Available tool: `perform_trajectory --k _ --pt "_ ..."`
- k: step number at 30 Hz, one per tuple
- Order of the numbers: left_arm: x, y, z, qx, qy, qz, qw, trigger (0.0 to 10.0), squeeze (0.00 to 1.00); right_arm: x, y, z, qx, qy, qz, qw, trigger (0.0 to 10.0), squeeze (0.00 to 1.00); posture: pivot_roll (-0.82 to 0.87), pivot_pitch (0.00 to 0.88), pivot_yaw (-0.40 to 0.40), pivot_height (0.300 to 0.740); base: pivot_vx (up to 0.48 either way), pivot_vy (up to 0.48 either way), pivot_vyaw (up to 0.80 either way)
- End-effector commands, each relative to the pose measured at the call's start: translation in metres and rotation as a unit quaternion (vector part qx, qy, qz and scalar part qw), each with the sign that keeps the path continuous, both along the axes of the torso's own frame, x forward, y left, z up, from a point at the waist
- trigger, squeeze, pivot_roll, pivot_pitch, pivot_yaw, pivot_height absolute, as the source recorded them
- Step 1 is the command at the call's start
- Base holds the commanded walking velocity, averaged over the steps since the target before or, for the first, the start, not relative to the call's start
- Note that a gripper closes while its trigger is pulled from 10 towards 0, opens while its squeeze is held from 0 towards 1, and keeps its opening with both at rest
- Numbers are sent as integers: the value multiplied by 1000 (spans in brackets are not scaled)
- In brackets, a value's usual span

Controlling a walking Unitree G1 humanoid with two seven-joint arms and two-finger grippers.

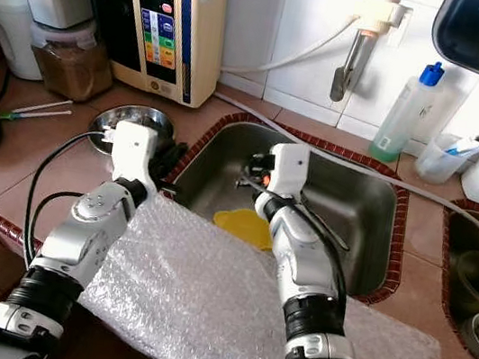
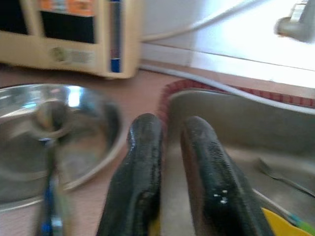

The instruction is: Kitchen organization

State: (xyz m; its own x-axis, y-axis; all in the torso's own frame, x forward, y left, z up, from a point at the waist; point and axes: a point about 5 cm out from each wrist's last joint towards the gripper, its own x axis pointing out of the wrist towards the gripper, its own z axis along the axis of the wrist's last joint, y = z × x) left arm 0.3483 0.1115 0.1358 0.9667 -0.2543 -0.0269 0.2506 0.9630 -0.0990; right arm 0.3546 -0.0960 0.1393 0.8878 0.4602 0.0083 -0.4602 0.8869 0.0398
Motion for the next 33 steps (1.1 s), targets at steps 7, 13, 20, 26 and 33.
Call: perform_trajectory --k 7,13,20,26,33 --pt "5 0 5 0 -10 19 1000 10000 1000 -2 7 6 -29 -31 25 999 10000 1000 64 0 27 740 0 0 0" --pt "7 2 4 1 -9 35 999 10000 1000 -2 7 9 -28 -38 26 999 10000 1000 61 0 27 740 0 0 0" --pt "9 3 5 2 -9 47 999 10000 1000 -3 7 9 -27 -42 28 998 10000 1000 59 0 27 740 0 0 0" --pt "8 5 4 5 -13 54 998 10000 1000 -3 9 9 -26 -43 31 998 10000 1000 60 0 26 740 0 0 0" --pt "6 16 4 27 -23 107 994 10000 1000 -5 11 9 -26 -42 39 998 10000 1000 61 0 24 740 0 0 0"
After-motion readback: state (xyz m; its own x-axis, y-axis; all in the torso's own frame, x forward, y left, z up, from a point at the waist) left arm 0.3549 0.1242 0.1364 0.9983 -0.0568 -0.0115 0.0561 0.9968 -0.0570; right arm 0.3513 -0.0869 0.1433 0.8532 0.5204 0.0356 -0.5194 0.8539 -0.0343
